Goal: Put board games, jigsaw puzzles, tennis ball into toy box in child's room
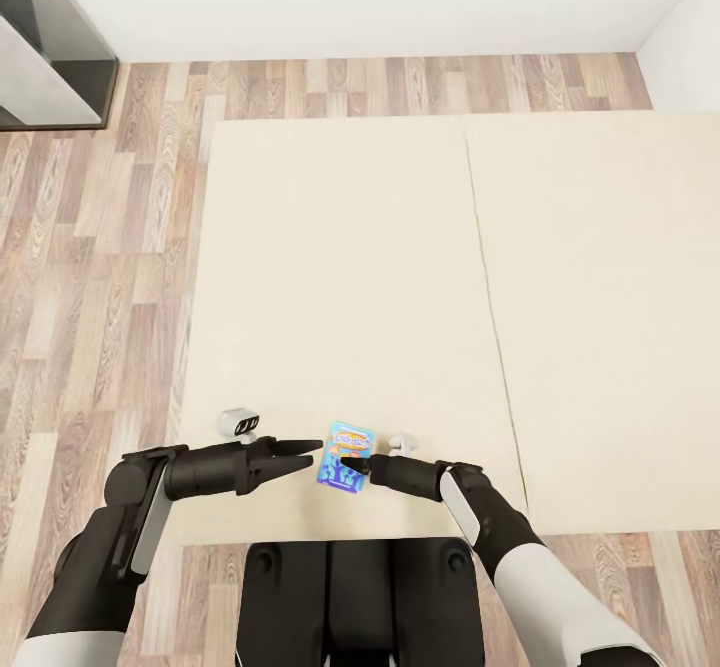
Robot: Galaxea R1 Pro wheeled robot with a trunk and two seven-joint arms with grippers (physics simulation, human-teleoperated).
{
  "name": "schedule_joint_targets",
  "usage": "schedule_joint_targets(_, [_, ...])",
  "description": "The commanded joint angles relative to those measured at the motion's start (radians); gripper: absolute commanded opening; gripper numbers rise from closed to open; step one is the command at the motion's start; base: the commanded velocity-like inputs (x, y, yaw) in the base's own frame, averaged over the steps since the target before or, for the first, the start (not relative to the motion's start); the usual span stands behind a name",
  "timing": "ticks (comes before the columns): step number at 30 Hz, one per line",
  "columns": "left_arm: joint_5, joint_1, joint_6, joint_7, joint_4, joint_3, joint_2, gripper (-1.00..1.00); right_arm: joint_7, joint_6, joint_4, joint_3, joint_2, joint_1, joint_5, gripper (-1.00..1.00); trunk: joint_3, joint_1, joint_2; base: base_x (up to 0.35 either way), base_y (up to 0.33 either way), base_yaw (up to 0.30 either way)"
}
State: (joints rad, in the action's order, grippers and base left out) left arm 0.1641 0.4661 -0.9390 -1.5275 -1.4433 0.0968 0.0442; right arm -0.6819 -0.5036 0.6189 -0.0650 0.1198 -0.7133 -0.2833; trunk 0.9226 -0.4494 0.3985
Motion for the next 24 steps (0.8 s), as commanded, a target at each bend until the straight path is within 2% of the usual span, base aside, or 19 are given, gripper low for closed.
schedule_joint_targets(1, [0.0, 0.0, -0.011, -0.003, 0.0, 0.0, 0.0, 1.0, 0.001, -0.008, 0.001, -0.001, 0.0, 0.0, -0.008, 1.0, 0.001, -0.001, 0.001, 0.0, 0.054, 0.0])
schedule_joint_targets(15, [0.0, 0.0, -0.011, -0.003, 0.0, 0.0, 0.0, 1.0, -0.001, -0.009, 0.001, -0.001, -0.001, 0.0, -0.008, 1.0, 0.001, -0.001, 0.001, 0.0, 0.017, 0.0])
schedule_joint_targets(24, [0.0, 0.0, -0.011, -0.003, 0.0, 0.001, 0.001, 1.0, -0.001, -0.009, 0.001, -0.001, -0.001, 0.0, -0.008, 1.0, 0.001, -0.001, 0.001, 0.0, 0.112, 0.0])
